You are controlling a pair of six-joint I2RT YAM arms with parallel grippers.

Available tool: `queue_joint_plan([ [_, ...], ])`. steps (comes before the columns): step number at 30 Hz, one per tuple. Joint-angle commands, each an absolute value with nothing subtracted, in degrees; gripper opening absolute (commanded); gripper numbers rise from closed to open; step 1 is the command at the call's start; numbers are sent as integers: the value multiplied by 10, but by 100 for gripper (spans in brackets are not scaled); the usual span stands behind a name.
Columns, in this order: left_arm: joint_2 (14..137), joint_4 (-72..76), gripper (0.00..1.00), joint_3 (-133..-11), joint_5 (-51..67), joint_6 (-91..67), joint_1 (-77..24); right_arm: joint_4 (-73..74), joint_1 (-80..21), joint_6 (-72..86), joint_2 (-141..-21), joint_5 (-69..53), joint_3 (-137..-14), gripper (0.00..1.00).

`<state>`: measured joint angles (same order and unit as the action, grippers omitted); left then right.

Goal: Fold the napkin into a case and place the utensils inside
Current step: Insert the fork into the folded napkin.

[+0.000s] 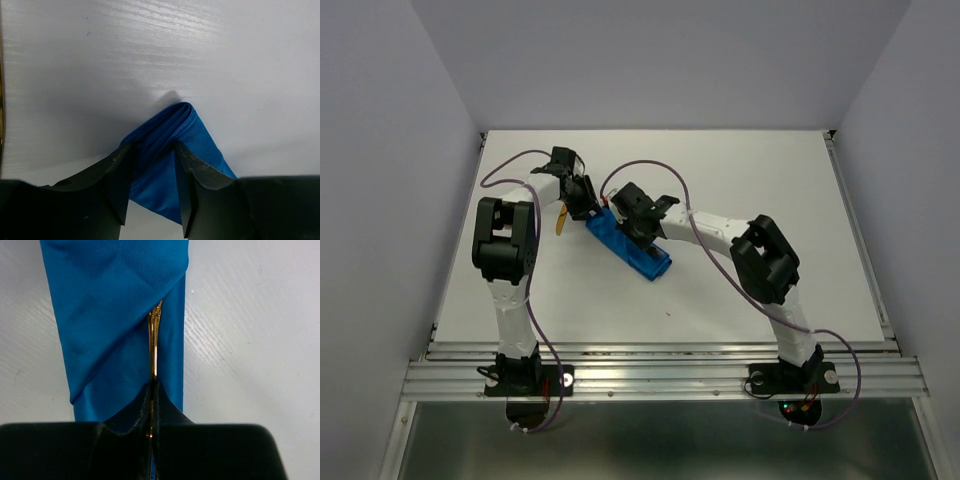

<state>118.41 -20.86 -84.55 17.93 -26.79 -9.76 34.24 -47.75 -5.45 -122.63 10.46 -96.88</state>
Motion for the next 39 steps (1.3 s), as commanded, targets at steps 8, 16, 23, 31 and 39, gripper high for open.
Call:
queue_joint_plan([
  [8, 1200, -218, 47, -859, 187, -252, -106, 333, -466, -85, -1259, 83, -1033, 1],
  [16, 1205, -219, 47, -858, 190, -249, -107, 331, -461, -85, -1272, 86, -1042, 1],
  [23, 1200, -215, 48, -849, 188, -251, -108, 315, -461, -82, -1274, 82, -1036, 1],
  [31, 1201, -215, 48, -852, 189, -253, -108, 298, -455, -71, -1266, 83, -1032, 1],
  [39, 1203, -218, 48, -852, 186, -253, -108, 281, -443, -56, -1252, 75, -1011, 1],
])
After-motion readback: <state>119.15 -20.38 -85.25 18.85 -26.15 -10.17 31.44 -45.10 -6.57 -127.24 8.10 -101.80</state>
